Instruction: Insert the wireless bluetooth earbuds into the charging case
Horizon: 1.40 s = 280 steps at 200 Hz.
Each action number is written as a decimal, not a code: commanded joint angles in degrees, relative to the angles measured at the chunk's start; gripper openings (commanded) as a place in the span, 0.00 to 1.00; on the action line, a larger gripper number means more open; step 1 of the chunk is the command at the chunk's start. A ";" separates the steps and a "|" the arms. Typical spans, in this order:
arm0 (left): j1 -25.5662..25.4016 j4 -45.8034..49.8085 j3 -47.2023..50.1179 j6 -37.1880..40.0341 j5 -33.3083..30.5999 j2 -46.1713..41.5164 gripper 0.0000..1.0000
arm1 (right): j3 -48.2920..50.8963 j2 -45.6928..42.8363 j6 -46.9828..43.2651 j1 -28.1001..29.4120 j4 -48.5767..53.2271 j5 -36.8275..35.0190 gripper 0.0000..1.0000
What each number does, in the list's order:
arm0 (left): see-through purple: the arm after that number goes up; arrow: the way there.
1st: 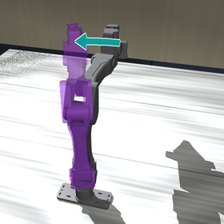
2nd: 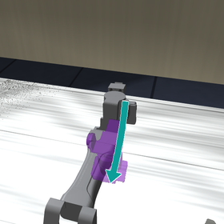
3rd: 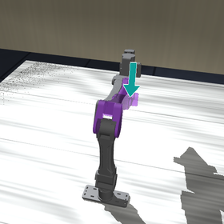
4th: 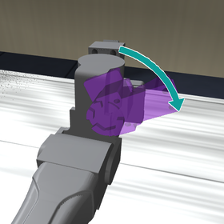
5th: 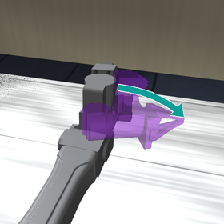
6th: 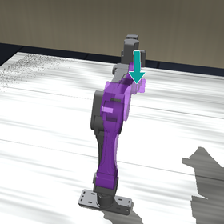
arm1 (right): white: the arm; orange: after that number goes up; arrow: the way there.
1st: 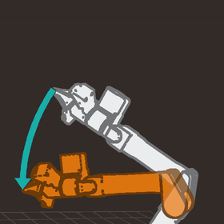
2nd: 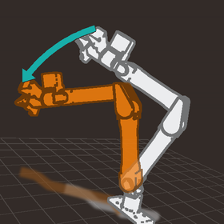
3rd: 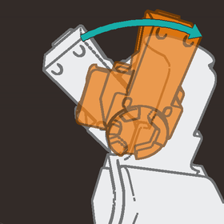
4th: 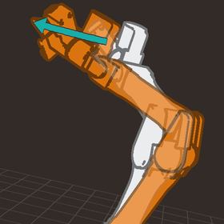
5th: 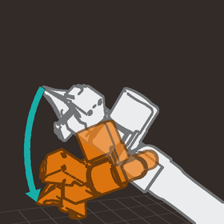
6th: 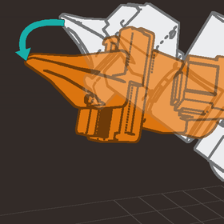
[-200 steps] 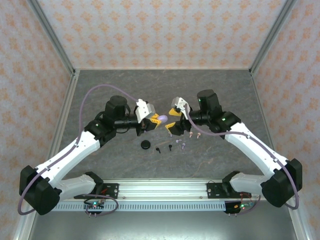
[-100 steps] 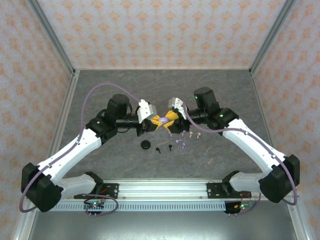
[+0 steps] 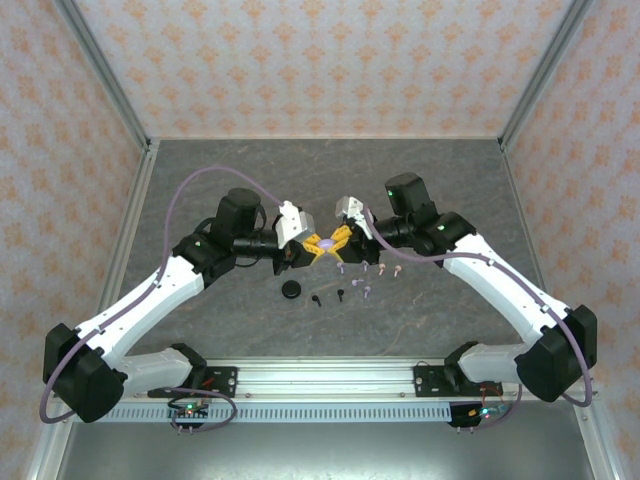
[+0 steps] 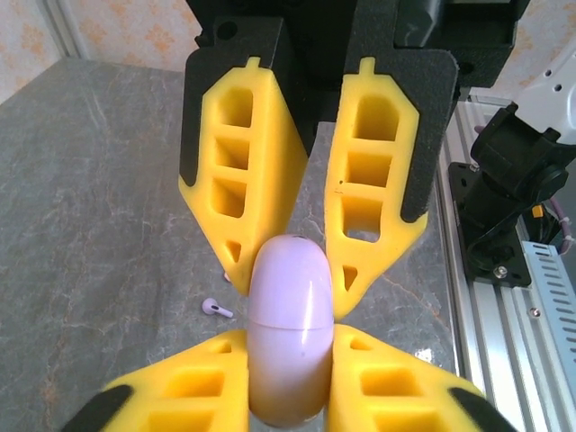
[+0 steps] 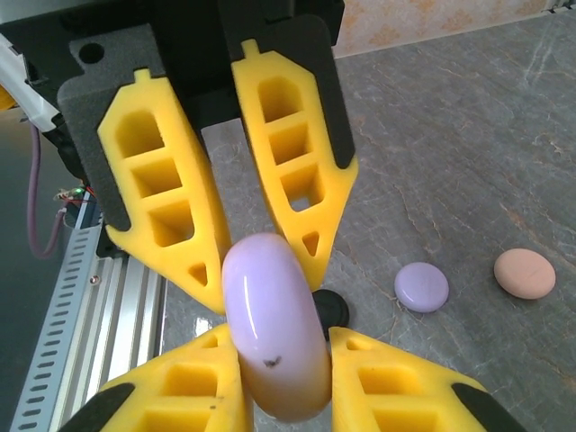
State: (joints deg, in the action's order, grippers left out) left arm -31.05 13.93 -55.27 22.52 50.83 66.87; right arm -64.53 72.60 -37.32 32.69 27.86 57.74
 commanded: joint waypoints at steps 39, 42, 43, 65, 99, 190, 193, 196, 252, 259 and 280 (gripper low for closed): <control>-0.38 0.32 -1.20 1.60 -0.20 0.44 0.36 | -2.94 -0.27 -0.83 0.27 1.84 1.37 0.21; -0.39 0.33 -1.24 1.64 -0.20 0.50 0.37 | -2.93 -0.21 -0.83 0.29 1.89 1.34 0.21; -0.40 0.36 -1.25 1.64 -0.20 0.52 0.37 | -2.99 -0.19 -0.82 0.28 1.92 1.38 0.21; -0.41 0.95 -1.73 1.82 0.30 1.31 0.37 | -3.16 -0.13 -0.84 0.27 2.11 1.55 0.21; -0.42 1.79 -2.55 1.92 1.17 2.81 0.38 | -3.12 0.16 -0.56 0.35 1.94 1.80 0.21; -0.42 1.45 -3.45 1.08 2.60 3.07 0.22 | -4.02 1.65 -1.02 0.47 4.27 0.83 0.22; -0.46 1.41 -3.45 1.03 2.73 3.01 0.24 | -3.98 1.67 -1.05 0.47 4.28 0.86 0.22; -0.42 1.37 -3.40 0.95 2.78 3.06 0.25 | -3.94 1.67 -1.08 0.55 4.31 0.86 0.22; -0.46 1.44 -3.80 0.44 2.96 3.44 0.32 | -4.04 2.19 -1.18 0.87 4.57 1.22 0.22; -0.44 1.60 -3.91 0.46 2.96 3.53 0.32 | -4.02 2.28 -1.18 0.81 4.53 1.28 0.22; -0.40 2.04 -4.06 0.56 2.88 3.62 0.32 | -4.07 2.24 -0.96 0.88 4.34 1.76 0.22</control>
State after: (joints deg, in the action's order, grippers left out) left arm -31.16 16.36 -56.95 23.49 52.51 70.48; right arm -66.76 74.63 -37.39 32.97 31.55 57.89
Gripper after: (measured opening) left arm 0.318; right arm 0.224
